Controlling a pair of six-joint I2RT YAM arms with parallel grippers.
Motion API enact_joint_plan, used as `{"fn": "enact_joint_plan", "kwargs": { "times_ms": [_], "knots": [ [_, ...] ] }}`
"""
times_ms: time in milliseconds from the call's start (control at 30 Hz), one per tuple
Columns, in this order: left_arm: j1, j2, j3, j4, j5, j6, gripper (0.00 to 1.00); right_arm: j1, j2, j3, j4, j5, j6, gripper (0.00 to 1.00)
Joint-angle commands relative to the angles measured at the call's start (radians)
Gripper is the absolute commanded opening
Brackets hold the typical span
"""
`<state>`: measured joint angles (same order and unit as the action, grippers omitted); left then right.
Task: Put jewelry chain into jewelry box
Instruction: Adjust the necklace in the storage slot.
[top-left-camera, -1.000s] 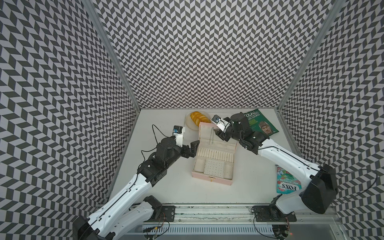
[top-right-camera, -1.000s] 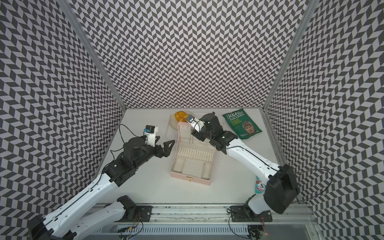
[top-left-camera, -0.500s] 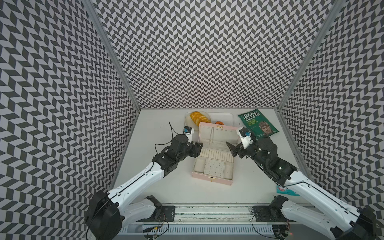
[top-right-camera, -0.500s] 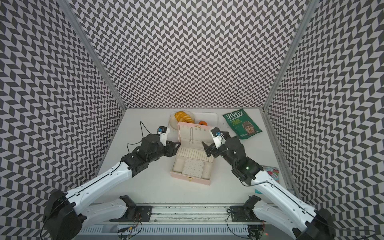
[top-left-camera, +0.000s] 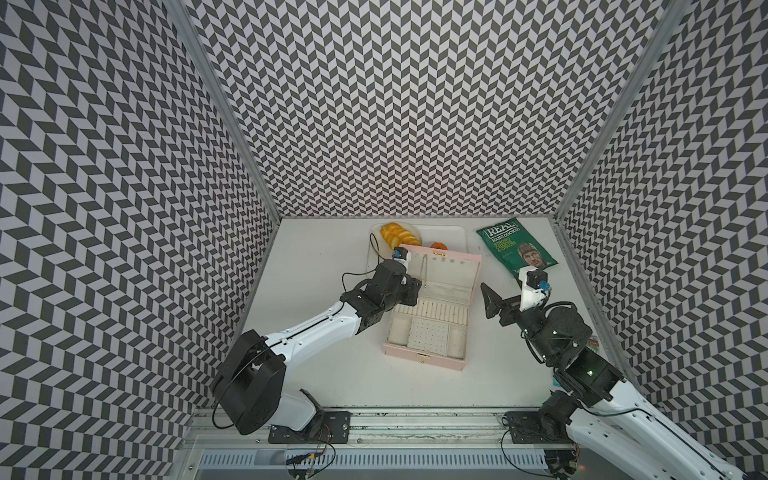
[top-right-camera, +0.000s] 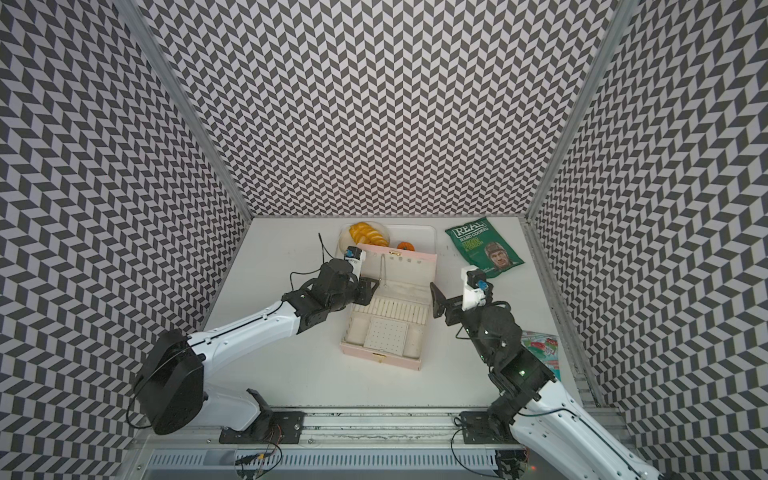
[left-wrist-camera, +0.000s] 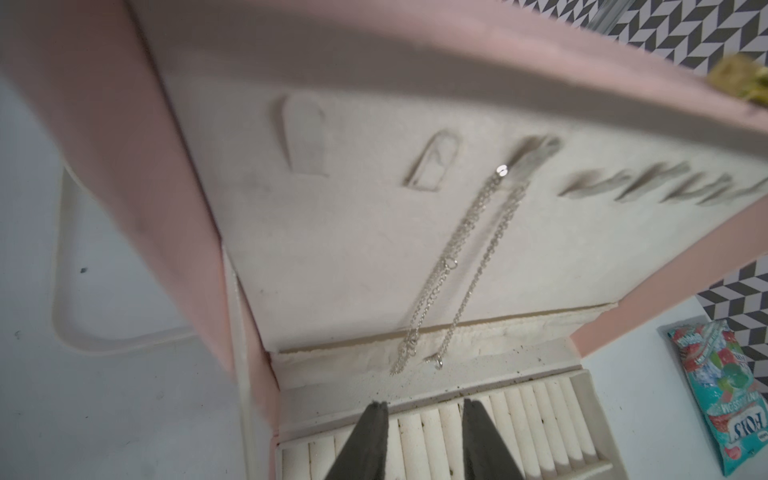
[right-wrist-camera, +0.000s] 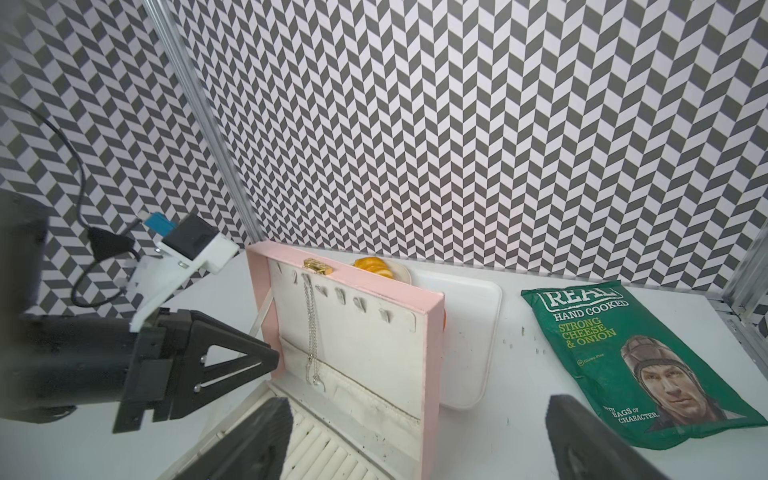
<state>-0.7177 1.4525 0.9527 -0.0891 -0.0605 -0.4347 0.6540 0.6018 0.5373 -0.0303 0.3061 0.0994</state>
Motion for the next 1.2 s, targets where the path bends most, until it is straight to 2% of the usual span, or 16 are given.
{"fn": "enact_joint_plan", "kwargs": {
  "times_ms": [0, 333, 867, 1167],
  "knots": [
    [-0.003, 0.033, 0.055, 0.035, -0.022, -0.009, 0.28, 0.003, 0.001, 0.0, 0.036, 0.021, 0.019, 1.0],
    [-0.008, 0.095, 0.073, 0.037, -0.022, -0.022, 0.24, 0.003, -0.004, -0.005, 0.049, 0.021, 0.02, 1.0],
    [-0.032, 0.163, 0.102, 0.026, -0.105, -0.059, 0.16, 0.003, 0.0, -0.008, 0.053, 0.002, 0.022, 1.0],
    [-0.073, 0.066, -0.033, 0.15, -0.196, -0.121, 0.17, 0.003, 0.002, -0.013, 0.065, -0.002, 0.023, 1.0]
  ]
}}
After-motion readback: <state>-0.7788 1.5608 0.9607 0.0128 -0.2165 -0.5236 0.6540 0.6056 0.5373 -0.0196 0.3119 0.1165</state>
